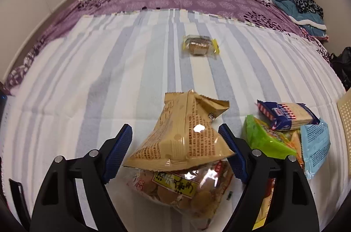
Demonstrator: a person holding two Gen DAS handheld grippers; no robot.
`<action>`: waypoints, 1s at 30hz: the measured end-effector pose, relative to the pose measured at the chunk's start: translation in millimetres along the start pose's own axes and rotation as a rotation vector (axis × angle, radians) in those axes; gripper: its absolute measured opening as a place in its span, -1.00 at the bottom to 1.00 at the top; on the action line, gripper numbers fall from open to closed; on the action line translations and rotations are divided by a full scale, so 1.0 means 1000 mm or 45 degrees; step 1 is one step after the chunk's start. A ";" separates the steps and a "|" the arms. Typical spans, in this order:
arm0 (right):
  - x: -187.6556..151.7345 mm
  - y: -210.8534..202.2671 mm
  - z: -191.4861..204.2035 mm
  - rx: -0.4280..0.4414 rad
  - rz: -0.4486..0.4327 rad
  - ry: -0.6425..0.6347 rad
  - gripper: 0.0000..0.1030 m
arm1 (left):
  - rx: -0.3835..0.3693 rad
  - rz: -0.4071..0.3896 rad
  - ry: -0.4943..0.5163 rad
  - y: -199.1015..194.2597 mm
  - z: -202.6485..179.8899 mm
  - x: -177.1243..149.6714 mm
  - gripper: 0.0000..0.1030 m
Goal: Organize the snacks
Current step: 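Carry the seaweed bag and cookie bag toward the cream basket with both tools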
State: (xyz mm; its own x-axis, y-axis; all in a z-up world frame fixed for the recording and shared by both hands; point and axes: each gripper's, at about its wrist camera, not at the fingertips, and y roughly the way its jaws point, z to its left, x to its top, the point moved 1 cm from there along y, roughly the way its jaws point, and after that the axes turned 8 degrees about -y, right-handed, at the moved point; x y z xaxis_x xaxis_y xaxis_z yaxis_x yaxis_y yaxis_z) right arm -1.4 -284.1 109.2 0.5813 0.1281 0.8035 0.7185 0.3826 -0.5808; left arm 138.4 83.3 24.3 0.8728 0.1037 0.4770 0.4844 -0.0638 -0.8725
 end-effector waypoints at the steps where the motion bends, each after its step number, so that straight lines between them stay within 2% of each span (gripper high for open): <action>1: 0.000 0.001 0.001 0.001 0.004 -0.004 0.61 | -0.004 0.009 -0.009 0.005 0.002 0.000 0.59; 4: 0.001 0.004 0.002 0.001 0.008 -0.002 0.61 | -0.036 0.021 -0.025 0.016 0.006 0.002 0.52; 8: 0.002 0.006 0.002 -0.005 0.014 0.008 0.61 | -0.023 -0.038 -0.011 0.014 0.003 0.004 0.32; 12: 0.001 0.003 0.001 -0.018 0.009 0.016 0.61 | -0.029 -0.157 -0.005 -0.009 -0.003 0.007 0.31; 17: 0.002 -0.004 -0.002 -0.042 -0.021 0.035 0.61 | -0.041 -0.233 0.020 -0.038 -0.014 0.012 0.31; 24: 0.002 -0.028 -0.019 -0.100 -0.082 0.075 0.61 | -0.091 -0.293 0.116 -0.076 -0.057 0.012 0.31; 30: -0.004 -0.062 -0.051 -0.205 -0.151 0.140 0.61 | -0.145 -0.317 0.205 -0.096 -0.099 0.006 0.32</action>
State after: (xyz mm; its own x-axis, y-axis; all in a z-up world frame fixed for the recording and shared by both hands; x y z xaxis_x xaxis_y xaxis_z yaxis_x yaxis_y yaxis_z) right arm -29.0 -354.6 135.5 0.5210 -0.0131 0.8534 0.8308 0.2371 -0.5035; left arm 103.2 -8.1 121.7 0.7205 -0.0281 0.6929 0.6800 -0.1678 -0.7138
